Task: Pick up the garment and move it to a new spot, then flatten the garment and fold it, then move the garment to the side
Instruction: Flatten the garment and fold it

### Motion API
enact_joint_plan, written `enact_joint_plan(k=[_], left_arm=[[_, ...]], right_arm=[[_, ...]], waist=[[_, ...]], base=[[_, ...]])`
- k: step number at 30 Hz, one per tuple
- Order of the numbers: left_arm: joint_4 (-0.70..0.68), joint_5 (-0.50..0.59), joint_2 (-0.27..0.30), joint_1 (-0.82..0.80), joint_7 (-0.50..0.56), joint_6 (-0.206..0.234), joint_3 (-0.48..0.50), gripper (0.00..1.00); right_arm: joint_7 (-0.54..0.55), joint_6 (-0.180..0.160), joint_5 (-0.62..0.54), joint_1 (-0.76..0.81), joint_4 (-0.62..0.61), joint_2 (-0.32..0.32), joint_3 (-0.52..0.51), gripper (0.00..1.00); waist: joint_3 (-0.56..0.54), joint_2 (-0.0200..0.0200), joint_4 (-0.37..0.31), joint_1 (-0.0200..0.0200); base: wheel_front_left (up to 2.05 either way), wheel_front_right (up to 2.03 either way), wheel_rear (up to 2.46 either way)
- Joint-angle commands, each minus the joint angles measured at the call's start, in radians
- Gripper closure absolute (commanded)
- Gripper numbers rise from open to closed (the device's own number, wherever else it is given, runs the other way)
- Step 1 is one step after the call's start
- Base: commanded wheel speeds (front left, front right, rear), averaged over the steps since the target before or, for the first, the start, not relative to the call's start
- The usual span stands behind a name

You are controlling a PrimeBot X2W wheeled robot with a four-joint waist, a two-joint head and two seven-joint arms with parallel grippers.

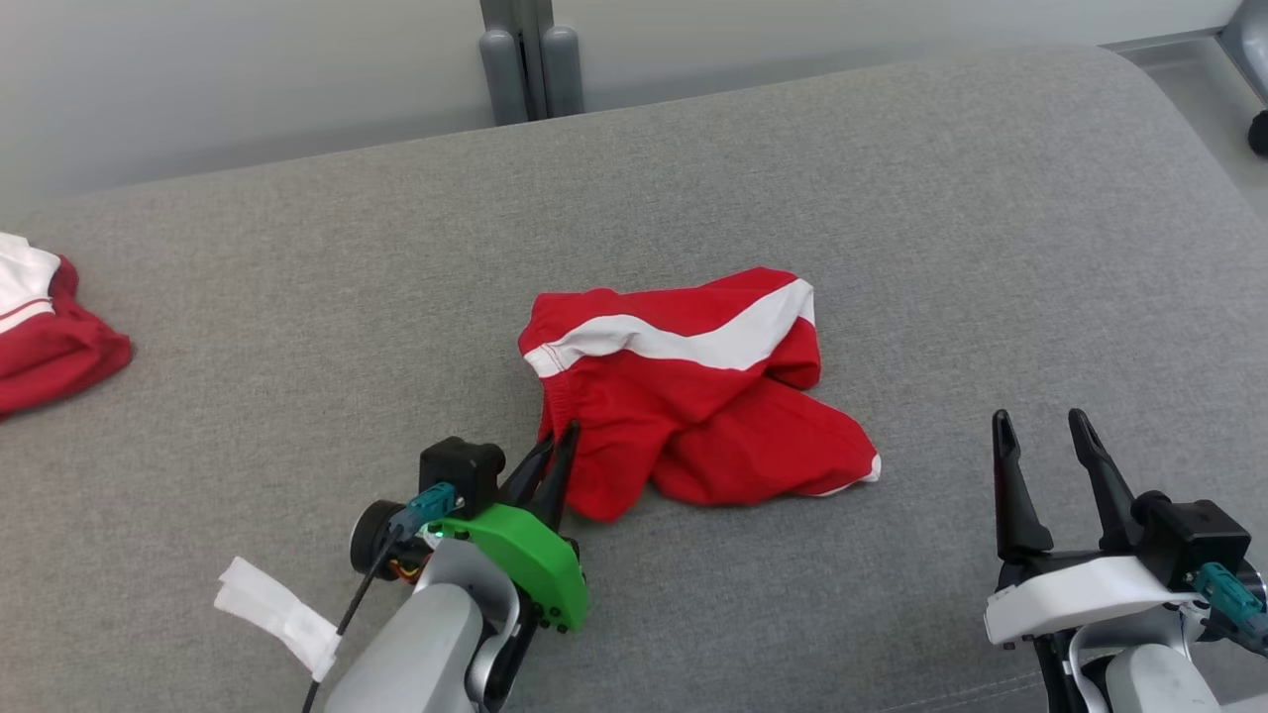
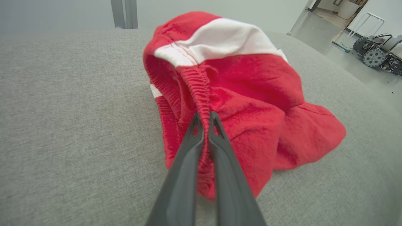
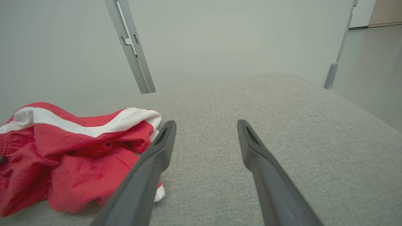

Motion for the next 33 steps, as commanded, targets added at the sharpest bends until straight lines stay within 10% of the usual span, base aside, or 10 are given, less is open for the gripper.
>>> enact_joint_plan(k=[1,19,21,22,33], left_arm=[[-0.012,-0.006,0.022,0.020,-0.010,0.010,0.009,1.00],[-0.098,-0.056,0.143,0.169,0.034,0.036,0.044,1.00],[-0.088,-0.056,0.137,0.170,0.018,0.045,0.048,0.15],[-0.085,-0.053,0.134,0.171,0.007,0.050,0.049,0.00],[-0.155,-0.032,0.122,0.166,-0.061,0.087,0.108,0.00]], right_arm=[[-0.003,0.000,0.002,-0.001,0.001,-0.003,-0.005,0.00],[-0.003,0.000,-0.014,-0.013,0.018,-0.003,-0.005,0.00],[-0.003,0.000,-0.022,-0.022,0.028,-0.003,-0.008,0.00],[-0.003,0.000,-0.027,-0.027,0.036,-0.003,-0.012,0.00],[0.117,0.000,-0.152,-0.207,0.242,-0.003,-0.038,0.00]], waist=[[-0.005,0.0000,0.014,0.0000],[-0.020,0.0000,0.080,0.0000],[-0.022,0.0000,0.083,0.0000],[-0.024,0.0000,0.086,0.0000],[-0.032,0.0000,0.159,0.0000]], base=[[0.00,0.00,0.00],[0.00,0.00,0.00],[0.00,0.00,0.00],[0.00,0.00,0.00],[0.00,0.00,0.00]])
